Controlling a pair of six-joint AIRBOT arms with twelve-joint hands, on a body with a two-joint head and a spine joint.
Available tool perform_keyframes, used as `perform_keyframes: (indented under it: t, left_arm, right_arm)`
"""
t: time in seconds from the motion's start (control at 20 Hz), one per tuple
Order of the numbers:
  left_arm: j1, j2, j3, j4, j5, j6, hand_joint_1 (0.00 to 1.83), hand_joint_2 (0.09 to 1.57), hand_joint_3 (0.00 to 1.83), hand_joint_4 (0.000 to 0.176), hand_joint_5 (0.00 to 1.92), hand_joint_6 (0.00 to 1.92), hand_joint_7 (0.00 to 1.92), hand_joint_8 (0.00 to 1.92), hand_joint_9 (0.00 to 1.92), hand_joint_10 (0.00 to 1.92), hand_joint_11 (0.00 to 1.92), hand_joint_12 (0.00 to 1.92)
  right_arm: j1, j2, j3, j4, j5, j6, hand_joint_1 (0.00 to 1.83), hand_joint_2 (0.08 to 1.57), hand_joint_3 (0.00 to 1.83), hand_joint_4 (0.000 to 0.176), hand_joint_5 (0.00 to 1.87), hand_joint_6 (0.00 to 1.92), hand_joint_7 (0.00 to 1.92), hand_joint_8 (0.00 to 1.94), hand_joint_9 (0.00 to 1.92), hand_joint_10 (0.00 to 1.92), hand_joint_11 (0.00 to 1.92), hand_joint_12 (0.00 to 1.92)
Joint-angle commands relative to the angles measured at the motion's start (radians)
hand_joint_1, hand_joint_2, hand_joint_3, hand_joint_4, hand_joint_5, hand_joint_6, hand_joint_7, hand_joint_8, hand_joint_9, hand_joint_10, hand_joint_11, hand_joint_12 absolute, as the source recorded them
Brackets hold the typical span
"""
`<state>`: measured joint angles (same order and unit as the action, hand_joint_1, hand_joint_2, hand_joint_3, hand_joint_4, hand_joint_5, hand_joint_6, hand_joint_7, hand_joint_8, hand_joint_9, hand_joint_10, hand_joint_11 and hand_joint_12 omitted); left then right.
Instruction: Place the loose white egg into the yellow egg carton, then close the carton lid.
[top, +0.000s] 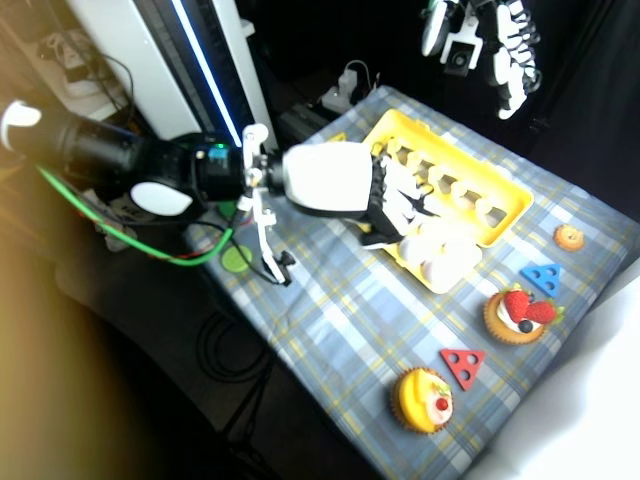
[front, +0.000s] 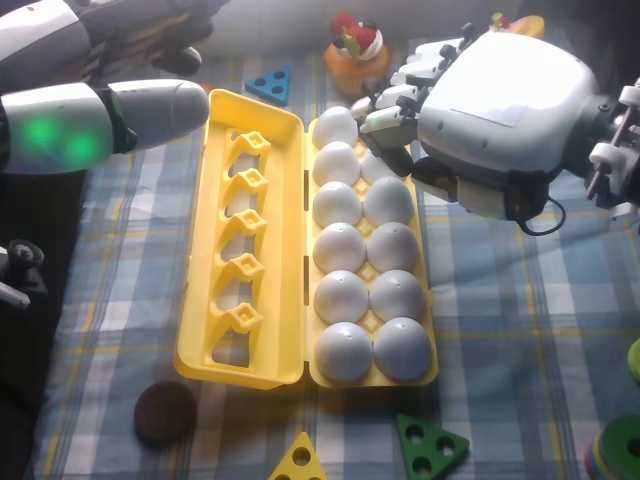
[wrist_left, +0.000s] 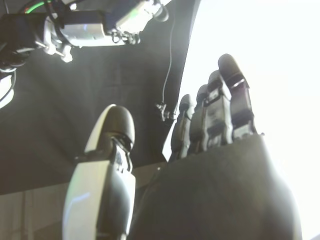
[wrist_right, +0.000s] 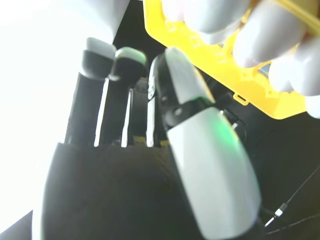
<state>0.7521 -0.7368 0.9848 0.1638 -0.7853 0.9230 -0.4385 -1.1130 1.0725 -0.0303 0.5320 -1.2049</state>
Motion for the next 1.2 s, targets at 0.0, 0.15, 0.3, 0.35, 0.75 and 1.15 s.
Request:
perform_keyframes:
  t: [0.0, 0.15, 0.3, 0.35, 0.75, 1.15]
  left_arm:
    - [-0.007, 0.003, 0.001, -0.029, -0.117, -0.005, 0.54, 1.30, 0.00, 0.022, 0.18, 0.00, 0.12, 0.00, 0.16, 0.01, 0.00, 0.89]
    - [-0.003, 0.005, 0.000, -0.033, -0.121, -0.005, 0.54, 1.29, 0.00, 0.017, 0.18, 0.00, 0.12, 0.00, 0.16, 0.00, 0.00, 0.89]
    - [0.007, 0.009, -0.005, -0.046, -0.133, -0.005, 0.52, 1.30, 0.00, 0.023, 0.16, 0.00, 0.12, 0.00, 0.16, 0.00, 0.00, 0.84]
    - [0.016, 0.012, -0.008, -0.055, -0.140, -0.005, 0.51, 1.31, 0.00, 0.021, 0.15, 0.00, 0.13, 0.00, 0.17, 0.00, 0.00, 0.83]
    - [0.115, 0.021, -0.007, -0.144, -0.213, -0.061, 0.42, 1.39, 0.00, 0.000, 0.00, 0.00, 0.10, 0.00, 0.20, 0.01, 0.00, 1.12]
    - [0.266, -0.020, 0.060, -0.212, -0.269, -0.288, 0.01, 1.36, 0.00, 0.000, 0.00, 0.00, 0.00, 0.00, 0.30, 0.04, 0.02, 1.49]
  right_arm:
    - [0.018, 0.005, -0.002, -0.003, 0.112, 0.001, 1.25, 1.30, 0.00, 0.000, 0.31, 0.77, 0.64, 1.59, 0.53, 1.74, 0.59, 1.91]
    - [0.018, 0.031, -0.020, -0.003, 0.117, 0.002, 1.20, 1.24, 0.00, 0.000, 0.12, 0.05, 0.08, 0.51, 0.04, 0.83, 0.07, 1.58]
    - [0.018, 0.092, -0.062, -0.003, 0.145, 0.002, 1.19, 1.27, 0.00, 0.000, 0.03, 0.06, 0.14, 0.08, 0.12, 0.50, 0.00, 1.48]
    - [0.018, 0.117, -0.082, -0.004, 0.157, 0.002, 1.08, 1.29, 0.00, 0.000, 0.00, 0.01, 0.03, 0.01, 0.02, 0.11, 0.00, 1.74]
    - [-0.097, 0.301, -0.201, 0.001, 0.245, 0.001, 0.62, 1.17, 0.00, 0.087, 0.00, 0.00, 0.00, 0.00, 0.00, 0.00, 0.00, 0.23]
    - [-0.245, 0.449, -0.305, 0.067, 0.355, -0.065, 0.50, 1.21, 0.02, 0.022, 0.00, 0.00, 0.00, 0.00, 0.00, 0.00, 0.00, 0.00]
